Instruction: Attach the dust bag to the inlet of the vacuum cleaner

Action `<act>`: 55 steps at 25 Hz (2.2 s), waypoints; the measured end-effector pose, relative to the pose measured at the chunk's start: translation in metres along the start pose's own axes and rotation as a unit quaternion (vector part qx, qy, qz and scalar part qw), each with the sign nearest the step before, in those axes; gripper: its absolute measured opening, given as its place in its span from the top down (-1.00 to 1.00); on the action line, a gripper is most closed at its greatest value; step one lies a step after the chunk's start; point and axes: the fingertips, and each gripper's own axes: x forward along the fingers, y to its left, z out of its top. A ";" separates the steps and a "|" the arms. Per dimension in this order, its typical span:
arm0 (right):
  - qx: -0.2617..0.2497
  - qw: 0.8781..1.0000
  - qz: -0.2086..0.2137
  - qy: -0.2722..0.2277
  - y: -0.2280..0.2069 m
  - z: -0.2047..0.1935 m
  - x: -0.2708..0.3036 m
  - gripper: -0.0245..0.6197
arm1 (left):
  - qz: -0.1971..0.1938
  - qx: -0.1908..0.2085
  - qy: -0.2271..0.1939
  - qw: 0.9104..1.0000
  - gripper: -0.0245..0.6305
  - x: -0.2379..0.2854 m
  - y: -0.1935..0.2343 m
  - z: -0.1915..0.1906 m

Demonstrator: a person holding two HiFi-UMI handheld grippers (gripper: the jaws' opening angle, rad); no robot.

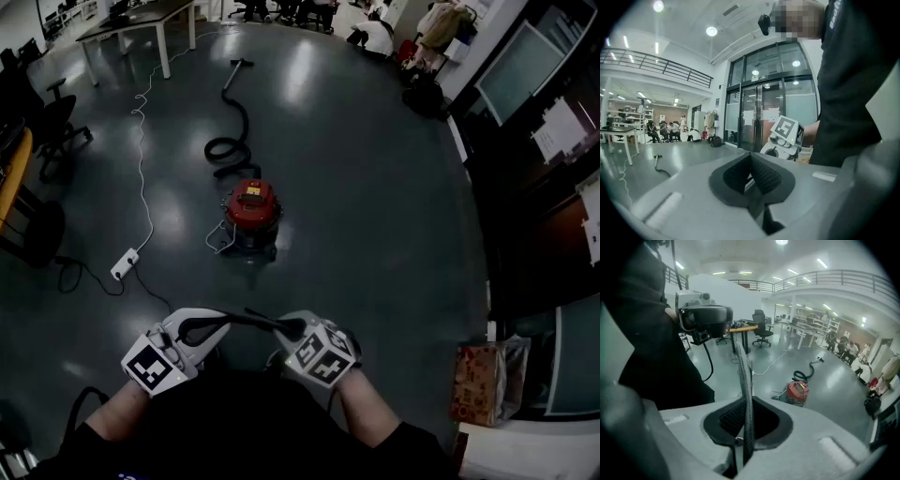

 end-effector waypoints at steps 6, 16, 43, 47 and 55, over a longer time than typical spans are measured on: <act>0.000 1.000 0.000 -0.002 -0.007 -0.003 -0.001 0.84 | 0.003 -0.001 0.001 1.000 0.92 0.010 0.002 0.002; -0.008 0.999 0.017 -0.025 -0.024 -0.019 -0.008 0.84 | 0.030 -0.002 0.014 0.999 0.92 0.037 0.002 0.005; 0.012 1.000 -0.003 -0.011 -0.114 0.044 0.079 0.84 | 0.037 -0.037 -0.003 0.999 0.92 0.039 0.209 -0.028; 0.025 1.000 -0.012 0.006 -0.129 0.058 0.105 0.84 | 0.039 -0.047 -0.003 0.998 0.92 0.039 0.260 -0.045; 0.042 0.999 -0.007 0.025 -0.163 0.043 0.149 0.84 | 0.142 -0.099 0.018 0.985 0.92 0.064 0.345 -0.103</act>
